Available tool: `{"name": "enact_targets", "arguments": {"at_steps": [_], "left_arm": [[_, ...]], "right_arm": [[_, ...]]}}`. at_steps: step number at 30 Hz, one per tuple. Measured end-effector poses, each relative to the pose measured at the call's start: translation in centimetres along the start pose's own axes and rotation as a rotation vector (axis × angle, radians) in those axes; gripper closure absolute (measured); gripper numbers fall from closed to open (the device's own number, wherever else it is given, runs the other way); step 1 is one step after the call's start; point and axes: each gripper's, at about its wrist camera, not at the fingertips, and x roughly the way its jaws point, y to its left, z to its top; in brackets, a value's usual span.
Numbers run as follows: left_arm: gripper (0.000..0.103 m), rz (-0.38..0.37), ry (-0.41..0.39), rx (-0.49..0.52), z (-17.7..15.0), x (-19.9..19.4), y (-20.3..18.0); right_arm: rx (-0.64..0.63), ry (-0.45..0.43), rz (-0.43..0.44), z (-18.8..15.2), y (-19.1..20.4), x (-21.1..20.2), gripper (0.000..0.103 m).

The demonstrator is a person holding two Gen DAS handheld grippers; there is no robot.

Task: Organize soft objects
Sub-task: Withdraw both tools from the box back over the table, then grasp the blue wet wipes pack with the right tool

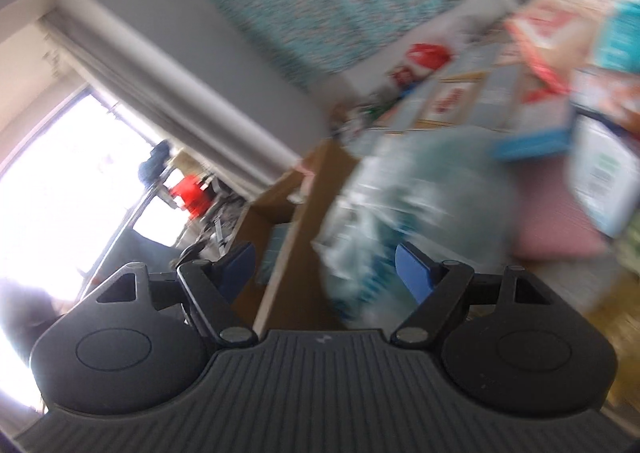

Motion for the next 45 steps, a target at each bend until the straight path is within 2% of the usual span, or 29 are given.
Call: {"name": "enact_targets", "arguments": {"at_steps": [5,8,11,14,19,26,34,39,41,43,44,45], "left_arm": [[0.005,-0.041,-0.018,0.068,-2.3,0.6,-5.3],[0.005,-0.095,-0.033,0.077,-3.7,1.4,-8.1],[0.005,-0.146,-0.056,0.076,-4.8,2.4,-10.7],[0.005,-0.159,-0.082,0.105,-5.5,3.5,-12.9],[0.005,-0.185,-0.114,0.139,-6.0,6.1,-15.1],[0.005,-0.226,-0.100,0.137,-5.7,10.3,-15.5],[0.005,-0.273,-0.082,0.133,-5.4,13.6,-15.2],[0.005,-0.281,-0.089,0.171,-5.7,14.1,-15.0],[0.005,-0.289,-0.092,0.181,-5.8,14.0,-15.0],[0.005,-0.304,-0.096,0.193,-5.9,13.8,-15.0],[0.005,-0.310,-0.101,0.198,-6.0,13.6,-15.0],[0.005,-0.314,-0.106,0.203,-6.1,13.4,-15.0]], "right_arm": [[0.036,-0.064,-0.038,-2.3,-2.7,-3.4,0.025],[0.020,-0.110,-0.065,-2.9,-3.1,-5.1,0.025],[-0.009,-0.172,-0.106,-2.4,-3.3,-6.5,0.025],[-0.053,-0.257,-0.180,-1.4,-3.9,-8.2,0.025],[-0.048,-0.343,-0.280,2.1,-6.4,-8.8,0.025],[0.045,-0.367,-0.399,6.7,-11.9,-6.2,0.025],[0.178,-0.298,-0.502,11.4,-17.5,-2.0,0.026],[0.173,-0.286,-0.551,12.5,-18.3,0.4,0.027],[0.159,-0.287,-0.569,12.8,-18.1,1.2,0.031],[0.141,-0.285,-0.593,13.1,-18.0,1.8,0.042],[0.125,-0.291,-0.609,13.2,-17.9,2.2,0.056],[0.116,-0.292,-0.609,13.2,-17.8,2.2,0.060]]}}
